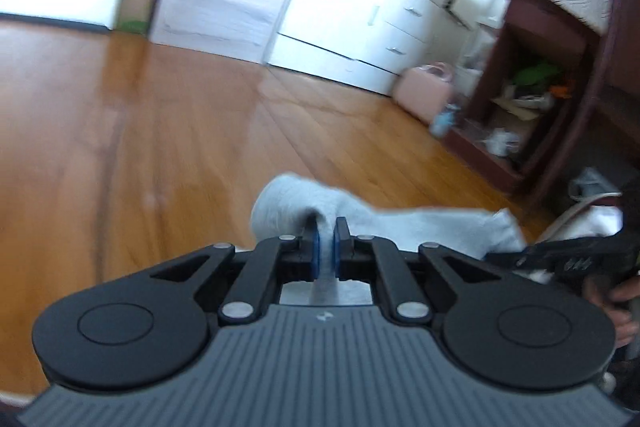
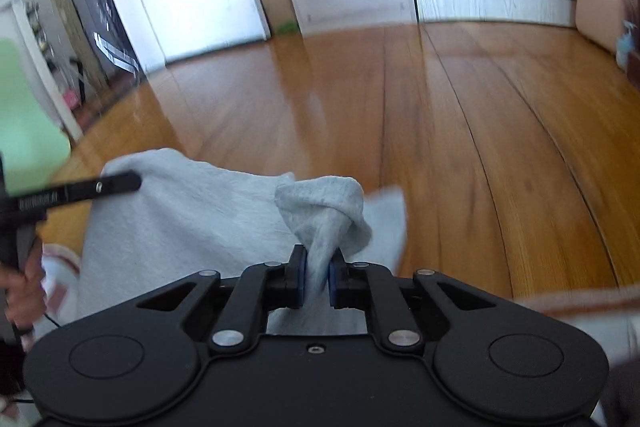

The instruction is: Fold clothes

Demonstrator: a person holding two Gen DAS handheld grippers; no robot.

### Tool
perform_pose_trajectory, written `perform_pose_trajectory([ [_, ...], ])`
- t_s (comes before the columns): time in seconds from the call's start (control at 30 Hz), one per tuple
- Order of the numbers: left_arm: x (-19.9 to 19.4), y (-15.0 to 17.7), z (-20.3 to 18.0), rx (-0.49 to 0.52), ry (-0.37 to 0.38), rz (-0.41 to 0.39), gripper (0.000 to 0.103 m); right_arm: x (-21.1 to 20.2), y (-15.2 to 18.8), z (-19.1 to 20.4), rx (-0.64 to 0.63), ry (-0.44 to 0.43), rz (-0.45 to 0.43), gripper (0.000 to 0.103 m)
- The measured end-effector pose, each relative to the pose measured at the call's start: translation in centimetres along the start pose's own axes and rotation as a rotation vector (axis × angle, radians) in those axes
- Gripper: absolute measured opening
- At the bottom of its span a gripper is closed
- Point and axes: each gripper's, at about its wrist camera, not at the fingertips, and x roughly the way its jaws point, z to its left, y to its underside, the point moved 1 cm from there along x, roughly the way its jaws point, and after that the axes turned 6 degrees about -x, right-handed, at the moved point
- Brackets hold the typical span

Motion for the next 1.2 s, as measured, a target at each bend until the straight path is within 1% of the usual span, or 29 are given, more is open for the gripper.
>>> perform_pose_trajectory([
  [0.03, 1.7, 0.5, 0.7, -0.013, -0.053, 0.083, 0.037, 1.1, -0.6, -0.6, 0.014, 0.018, 0.008, 0.016],
  [0.07, 3.3, 0.9, 1.3, -0.027, -0.105, 0.165, 0.048, 2.7, -0.7, -1.3, 0.036, 0.053, 0.043, 0.026],
  [0.1, 4.5, 1.4, 2.0, -0.045, -0.141, 0.233, 0.048, 4.3, -0.6, -2.0, 0.063, 0.097, 0.097, 0.042],
  [0.13, 4.0, 2.2, 2.6, -0.078, -0.122, 0.254, 0.046, 5.6, 0.0, -2.8, 0.101, 0.150, 0.165, 0.043],
  [0.17, 3.5, 3.0, 3.2, -0.110, -0.103, 0.274, 0.046, 6.0, 0.7, -3.3, 0.144, 0.184, 0.197, 0.043],
  [0.2, 2.8, 3.8, 3.7, -0.142, -0.078, 0.290, 0.048, 6.0, 1.6, -3.6, 0.194, 0.192, 0.212, 0.043],
  [0.27, 0.1, 5.2, 4.2, -0.200, 0.007, 0.302, 0.050, 3.8, 3.7, -3.8, 0.314, 0.099, 0.176, 0.043],
  [0.33, -2.3, 6.9, 4.4, -0.249, 0.082, 0.347, 0.050, 0.8, 6.2, -3.6, 0.422, -0.019, 0.153, 0.045],
  [0.4, -4.0, 8.8, 3.7, -0.284, 0.140, 0.386, 0.050, -2.4, 8.8, -2.9, 0.477, -0.093, 0.127, 0.047],
  [0.47, -5.7, 10.7, 3.0, -0.310, 0.192, 0.423, 0.050, -4.7, 11.0, -2.1, 0.475, -0.109, 0.129, 0.048],
  [0.5, -6.2, 11.4, 2.5, -0.295, 0.192, 0.428, 0.050, -5.7, 12.1, -1.7, 0.469, -0.110, 0.130, 0.048],
  [0.53, -6.5, 12.1, 2.2, -0.283, 0.186, 0.422, 0.048, -6.7, 13.2, -1.2, 0.463, -0.109, 0.125, 0.048],
  [0.6, -6.5, 12.9, 1.9, -0.277, 0.174, 0.412, 0.048, -7.7, 15.0, -0.5, 0.460, -0.106, 0.119, 0.048],
  [0.7, -5.5, 12.7, 1.5, -0.252, 0.147, 0.408, 0.045, -7.3, 16.1, 0.1, 0.410, -0.096, 0.150, 0.048],
  [0.77, -5.5, 12.6, 0.9, -0.218, 0.157, 0.405, 0.009, -6.3, 15.4, 0.7, 0.343, -0.073, 0.166, 0.048],
  [0.8, -5.5, 12.5, 0.6, -0.195, 0.155, 0.401, 0.000, -6.0, 15.2, 1.1, 0.302, -0.061, 0.164, 0.048],
  [0.83, -5.8, 12.6, -0.1, -0.154, 0.134, 0.389, 0.000, -5.6, 15.0, 1.6, 0.262, -0.050, 0.163, 0.033],
  [0.87, -6.1, 12.6, -0.7, -0.111, 0.102, 0.383, 0.000, -5.4, 14.7, 2.2, 0.210, -0.030, 0.162, 0.007],
  [0.9, -6.2, 12.9, -1.1, -0.065, 0.032, 0.395, 0.000, -5.5, 14.2, 3.1, 0.143, 0.011, 0.156, 0.003],
  [0.93, -6.4, 13.1, -1.4, -0.024, -0.032, 0.407, 0.000, -6.2, 13.9, 3.9, 0.104, 0.058, 0.143, 0.002],
  [0.97, -6.5, 13.4, -1.2, -0.009, -0.066, 0.415, 0.000, -6.8, 14.0, 4.3, 0.093, 0.092, 0.141, 0.002],
  [1.07, -7.0, 13.3, 0.3, -0.102, -0.056, 0.430, 0.000, -6.8, 15.1, 3.9, 0.064, 0.159, 0.191, 0.001],
  [1.13, -7.2, 12.8, 0.6, -0.111, -0.084, 0.434, 0.000, -6.1, 15.5, 3.3, 0.111, 0.197, 0.212, 0.000],
  [1.2, -7.4, 12.6, 0.3, -0.069, -0.129, 0.424, 0.000, -6.1, 15.0, 3.7, 0.143, 0.219, 0.215, 0.000],
])
